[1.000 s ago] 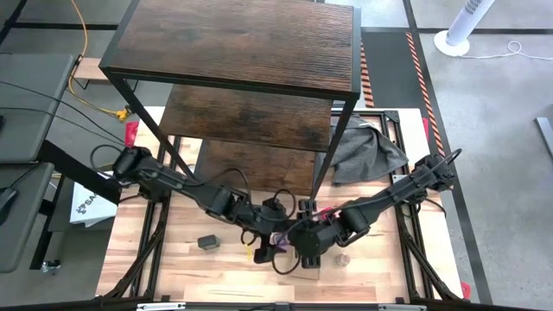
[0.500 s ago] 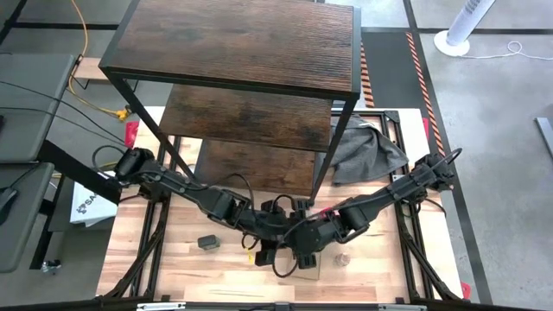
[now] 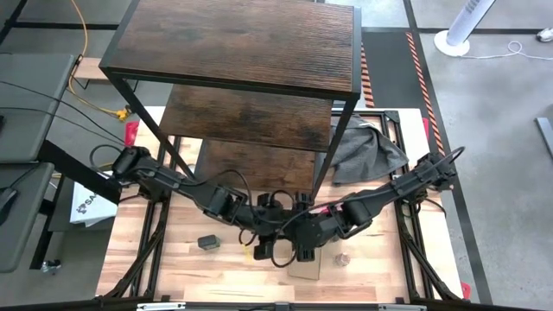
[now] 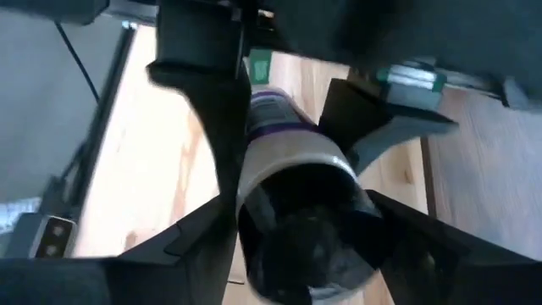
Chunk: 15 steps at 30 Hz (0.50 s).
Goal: Shelf spices
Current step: Put the black seasoning bottle on the shelf
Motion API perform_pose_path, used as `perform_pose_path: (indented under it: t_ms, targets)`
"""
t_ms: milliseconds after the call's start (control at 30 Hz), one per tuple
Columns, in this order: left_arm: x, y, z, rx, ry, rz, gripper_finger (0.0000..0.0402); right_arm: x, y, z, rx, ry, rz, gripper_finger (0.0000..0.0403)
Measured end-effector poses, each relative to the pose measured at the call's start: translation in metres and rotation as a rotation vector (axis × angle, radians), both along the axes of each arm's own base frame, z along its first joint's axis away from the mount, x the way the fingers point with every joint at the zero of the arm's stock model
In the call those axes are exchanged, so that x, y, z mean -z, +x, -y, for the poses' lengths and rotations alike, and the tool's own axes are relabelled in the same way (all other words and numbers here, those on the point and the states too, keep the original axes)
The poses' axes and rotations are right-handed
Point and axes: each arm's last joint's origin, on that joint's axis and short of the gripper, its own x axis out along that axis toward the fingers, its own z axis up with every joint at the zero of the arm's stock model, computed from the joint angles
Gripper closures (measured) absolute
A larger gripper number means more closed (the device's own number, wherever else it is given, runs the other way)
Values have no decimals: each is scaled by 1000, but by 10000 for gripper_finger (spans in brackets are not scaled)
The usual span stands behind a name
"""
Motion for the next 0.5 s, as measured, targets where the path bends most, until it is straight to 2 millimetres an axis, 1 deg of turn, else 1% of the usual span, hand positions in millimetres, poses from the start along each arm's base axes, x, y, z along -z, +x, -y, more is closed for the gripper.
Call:
perform_pose_path:
  t_ms: [67,133,233,333,400,467,500]
  targets:
    - [5,-10,0,9,41,-82,270,-9,-10,2,-26,18,-14,158]
    - [9,-12,3,-1,53,-97,272,-20,-13,1,-19,70,33,157]
    - [9,-16,1,-53,64,-121,272,-22,-19,5,-6,68,18,157]
    - [9,-24,9,-144,96,-112,272,-30,-29,9,41,55,21,156]
    - [4,-36,18,-257,168,-41,272,-36,-38,11,88,58,26,156]
    - [-6,-53,25,-421,206,99,272,-35,-43,9,116,44,20,156]
    - [-7,-63,27,-512,218,160,272,-34,-45,7,135,31,21,155]
